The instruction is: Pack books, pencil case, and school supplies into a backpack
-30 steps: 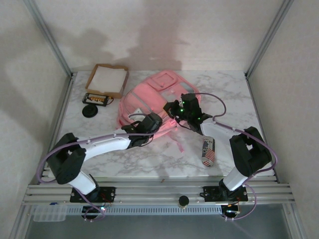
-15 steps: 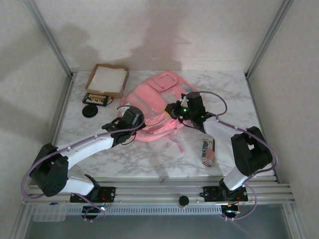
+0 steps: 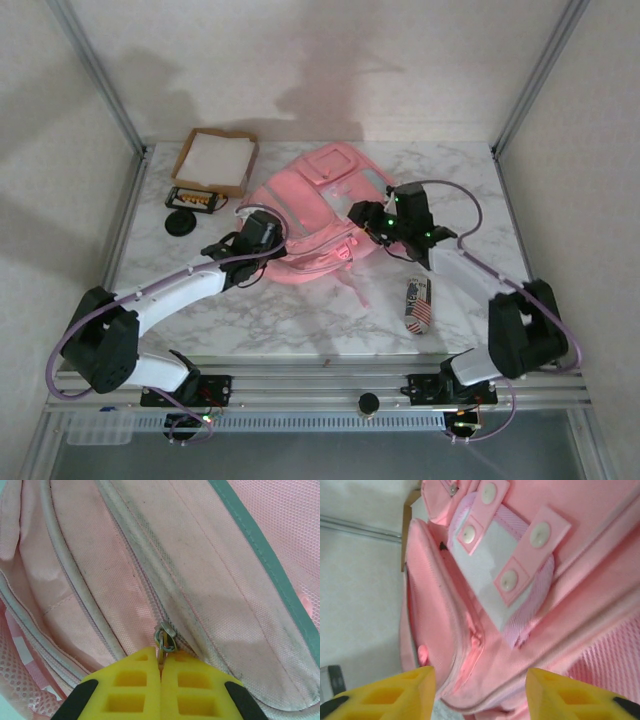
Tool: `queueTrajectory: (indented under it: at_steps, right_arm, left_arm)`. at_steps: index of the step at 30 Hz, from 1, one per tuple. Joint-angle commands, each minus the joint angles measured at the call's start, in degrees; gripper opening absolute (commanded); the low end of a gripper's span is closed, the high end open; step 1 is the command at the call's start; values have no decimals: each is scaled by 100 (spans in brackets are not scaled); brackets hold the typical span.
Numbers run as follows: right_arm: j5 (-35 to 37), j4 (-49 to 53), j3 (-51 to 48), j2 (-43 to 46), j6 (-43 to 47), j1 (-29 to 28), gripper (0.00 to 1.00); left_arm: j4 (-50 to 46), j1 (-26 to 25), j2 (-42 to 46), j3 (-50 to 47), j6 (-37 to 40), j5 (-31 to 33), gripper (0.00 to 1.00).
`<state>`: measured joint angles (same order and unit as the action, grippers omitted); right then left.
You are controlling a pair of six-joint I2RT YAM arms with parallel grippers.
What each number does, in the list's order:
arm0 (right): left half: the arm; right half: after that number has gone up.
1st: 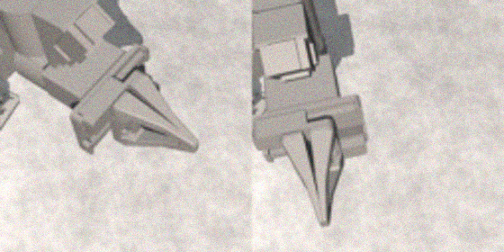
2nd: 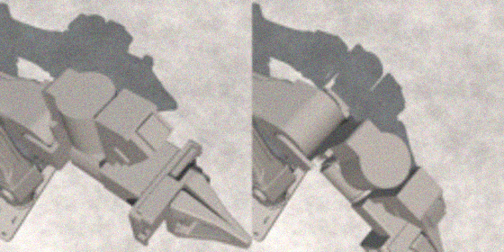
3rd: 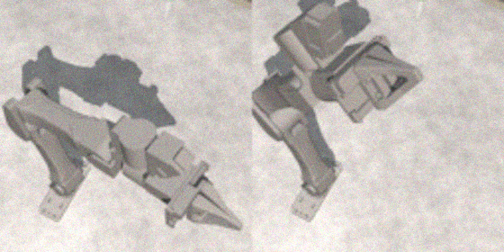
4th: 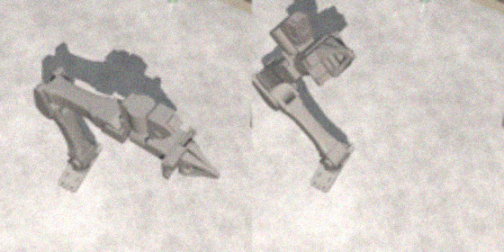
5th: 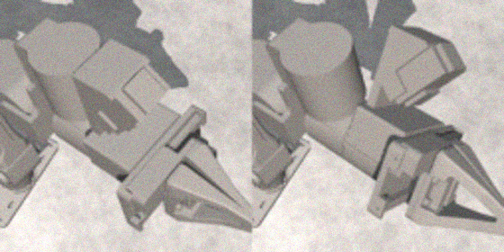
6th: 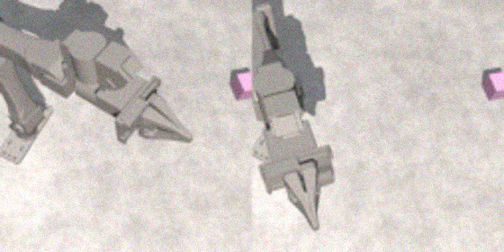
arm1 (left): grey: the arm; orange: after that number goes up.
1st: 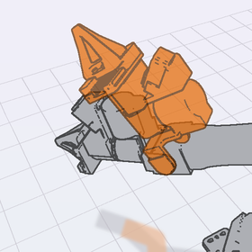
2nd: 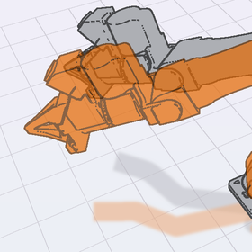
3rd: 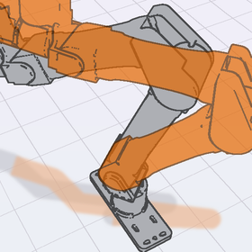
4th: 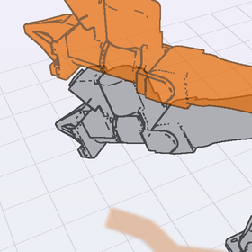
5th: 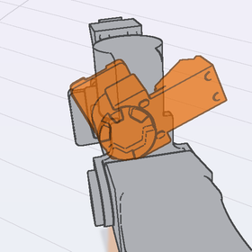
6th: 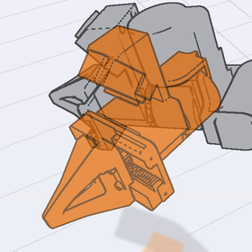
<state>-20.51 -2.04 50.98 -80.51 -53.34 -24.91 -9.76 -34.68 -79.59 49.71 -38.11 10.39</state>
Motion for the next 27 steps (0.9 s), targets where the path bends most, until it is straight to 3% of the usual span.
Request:
queueTrajectory:
  at_steps: [1,10,22,27]
  right_arm:
    - [273,275,-584,376,-130,-298,53]
    - [140,-1587,-812,-506,-1424,-1323,52]
    - [604,-2289,-356,-1329,-1775,-1457,44]
    - [850,-2239,-317,-1415,-1679,-1456,23]
  left_arm:
    - [-140,-34,94,122,31,308,0]
    - [-132,-169,65,173,70,324,0]
    - [-90,-206,-3,183,91,290,0]
    - [-191,-206,-1,212,131,394,0]
